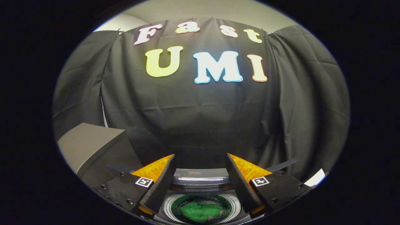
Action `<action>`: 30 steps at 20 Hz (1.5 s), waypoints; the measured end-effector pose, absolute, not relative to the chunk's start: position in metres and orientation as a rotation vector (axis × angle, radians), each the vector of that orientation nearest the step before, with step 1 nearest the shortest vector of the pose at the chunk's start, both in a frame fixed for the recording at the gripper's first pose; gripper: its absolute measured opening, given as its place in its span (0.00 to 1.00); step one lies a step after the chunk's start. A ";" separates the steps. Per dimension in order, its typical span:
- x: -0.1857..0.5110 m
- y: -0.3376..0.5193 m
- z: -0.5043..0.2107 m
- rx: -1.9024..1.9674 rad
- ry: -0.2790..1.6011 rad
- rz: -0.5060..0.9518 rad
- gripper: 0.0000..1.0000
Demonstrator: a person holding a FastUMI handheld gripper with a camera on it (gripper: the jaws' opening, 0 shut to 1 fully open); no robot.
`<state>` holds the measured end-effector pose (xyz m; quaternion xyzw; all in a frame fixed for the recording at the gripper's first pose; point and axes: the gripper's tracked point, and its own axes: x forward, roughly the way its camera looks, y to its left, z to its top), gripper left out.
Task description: Put the clothes into the washing machine and then close the washing machine lid.
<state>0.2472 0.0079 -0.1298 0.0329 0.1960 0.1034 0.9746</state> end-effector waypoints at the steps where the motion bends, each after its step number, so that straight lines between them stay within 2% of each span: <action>1: 0.244 0.007 -0.131 0.067 0.394 0.209 0.98; 10: 0.211 0.002 -0.147 0.071 0.404 0.209 0.98; 21: 0.139 0.007 -0.218 0.087 0.577 0.206 0.98; 25: 0.128 0.011 -0.211 0.085 0.563 0.202 0.98; 30: 0.110 0.019 -0.167 0.107 0.479 0.182 0.98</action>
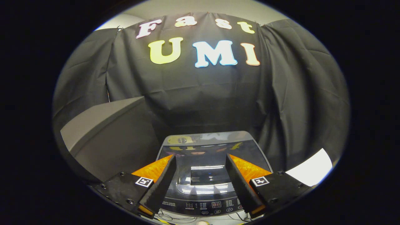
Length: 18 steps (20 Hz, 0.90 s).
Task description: Put the clothes into the washing machine and then close the washing machine lid.
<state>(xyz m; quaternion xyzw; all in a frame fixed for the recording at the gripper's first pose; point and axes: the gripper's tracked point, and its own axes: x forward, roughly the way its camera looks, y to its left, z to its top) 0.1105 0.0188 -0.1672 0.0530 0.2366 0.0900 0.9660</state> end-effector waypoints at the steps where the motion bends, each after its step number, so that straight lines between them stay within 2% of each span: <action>1: 0.104 0.020 -0.157 0.109 0.459 0.174 0.98; 12: 0.017 0.015 -0.054 0.101 0.270 0.114 0.98; 18: -0.026 -0.010 -0.028 0.090 0.178 0.111 0.98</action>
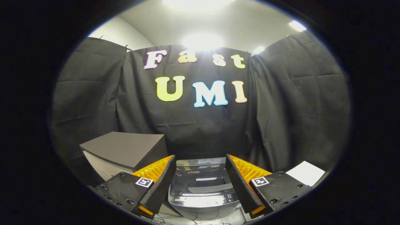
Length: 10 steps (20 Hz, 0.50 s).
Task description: Put the clothes into the washing machine and then close the washing machine lid.
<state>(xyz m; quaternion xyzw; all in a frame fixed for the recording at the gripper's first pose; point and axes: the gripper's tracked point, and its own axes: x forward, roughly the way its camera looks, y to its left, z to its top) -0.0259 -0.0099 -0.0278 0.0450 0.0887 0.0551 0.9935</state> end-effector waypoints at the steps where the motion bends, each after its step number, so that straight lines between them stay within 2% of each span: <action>1: -0.034 -0.015 -0.028 0.091 0.169 0.110 0.98; 10: -0.089 -0.033 -0.037 0.120 0.142 0.132 0.98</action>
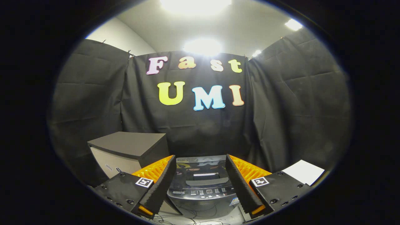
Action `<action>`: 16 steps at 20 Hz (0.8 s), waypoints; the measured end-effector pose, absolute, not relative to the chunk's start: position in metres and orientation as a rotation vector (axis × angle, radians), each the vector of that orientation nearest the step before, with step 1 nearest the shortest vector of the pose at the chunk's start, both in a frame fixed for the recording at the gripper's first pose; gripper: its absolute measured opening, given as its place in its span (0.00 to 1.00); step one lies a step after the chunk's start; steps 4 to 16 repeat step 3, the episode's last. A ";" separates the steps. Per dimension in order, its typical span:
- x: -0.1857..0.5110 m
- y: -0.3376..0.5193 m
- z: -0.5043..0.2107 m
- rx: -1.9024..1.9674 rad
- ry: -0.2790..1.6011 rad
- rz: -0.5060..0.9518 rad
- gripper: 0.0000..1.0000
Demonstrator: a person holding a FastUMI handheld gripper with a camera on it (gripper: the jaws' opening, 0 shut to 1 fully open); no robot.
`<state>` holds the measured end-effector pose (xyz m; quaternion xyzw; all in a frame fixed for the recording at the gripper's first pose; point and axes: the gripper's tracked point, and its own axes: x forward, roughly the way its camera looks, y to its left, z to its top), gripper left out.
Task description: Put the clothes into the washing machine and then close the washing machine lid.
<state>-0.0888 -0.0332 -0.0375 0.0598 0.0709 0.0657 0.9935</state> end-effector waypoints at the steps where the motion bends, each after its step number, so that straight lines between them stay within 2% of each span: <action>1: -0.093 -0.035 -0.037 0.124 0.137 0.130 0.98; 16: -0.099 -0.035 -0.035 0.132 0.129 0.132 0.98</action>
